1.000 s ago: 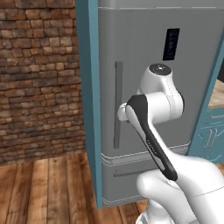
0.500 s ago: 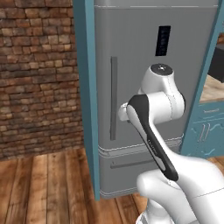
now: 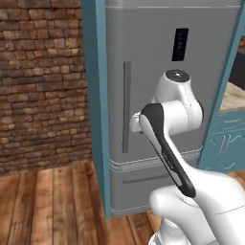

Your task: Take the lemon wedge from the fridge and place it on the plate with fish on the dining counter.

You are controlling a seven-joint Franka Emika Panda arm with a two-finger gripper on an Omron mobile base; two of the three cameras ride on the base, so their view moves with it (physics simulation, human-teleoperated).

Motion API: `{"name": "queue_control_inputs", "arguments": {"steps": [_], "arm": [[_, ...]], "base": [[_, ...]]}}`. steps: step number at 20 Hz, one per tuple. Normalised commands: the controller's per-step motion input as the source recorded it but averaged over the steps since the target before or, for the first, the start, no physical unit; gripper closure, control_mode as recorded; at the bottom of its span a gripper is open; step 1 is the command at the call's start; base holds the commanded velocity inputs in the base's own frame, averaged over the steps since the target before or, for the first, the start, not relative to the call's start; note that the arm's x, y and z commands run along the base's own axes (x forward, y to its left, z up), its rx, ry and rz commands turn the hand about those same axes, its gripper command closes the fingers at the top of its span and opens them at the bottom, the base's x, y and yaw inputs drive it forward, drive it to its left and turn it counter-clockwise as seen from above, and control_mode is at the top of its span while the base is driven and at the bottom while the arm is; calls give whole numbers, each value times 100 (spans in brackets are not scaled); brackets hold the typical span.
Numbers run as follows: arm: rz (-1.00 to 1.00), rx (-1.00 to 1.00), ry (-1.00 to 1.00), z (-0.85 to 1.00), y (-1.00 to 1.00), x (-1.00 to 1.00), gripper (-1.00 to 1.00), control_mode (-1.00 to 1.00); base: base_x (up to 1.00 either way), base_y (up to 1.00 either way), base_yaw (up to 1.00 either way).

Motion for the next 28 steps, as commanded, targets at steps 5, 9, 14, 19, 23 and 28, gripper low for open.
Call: {"name": "queue_control_inputs", "arguments": {"steps": [5,9,14,19,23,28], "arm": [[0,0,0,0,0,0,-100,100],[0,0,0,0,0,0,-100,100],[0,0,0,0,0,0,-100,100],[0,0,0,0,0,0,-100,-100],[2,0,-13,11,-7,0,-100,-100],[16,8,-45,16,-13,52,-100,-100]], "base": [[-69,0,-11],[-68,-2,-10],[-10,0,-1],[0,0,0],[0,0,0],[0,0,0]]}}
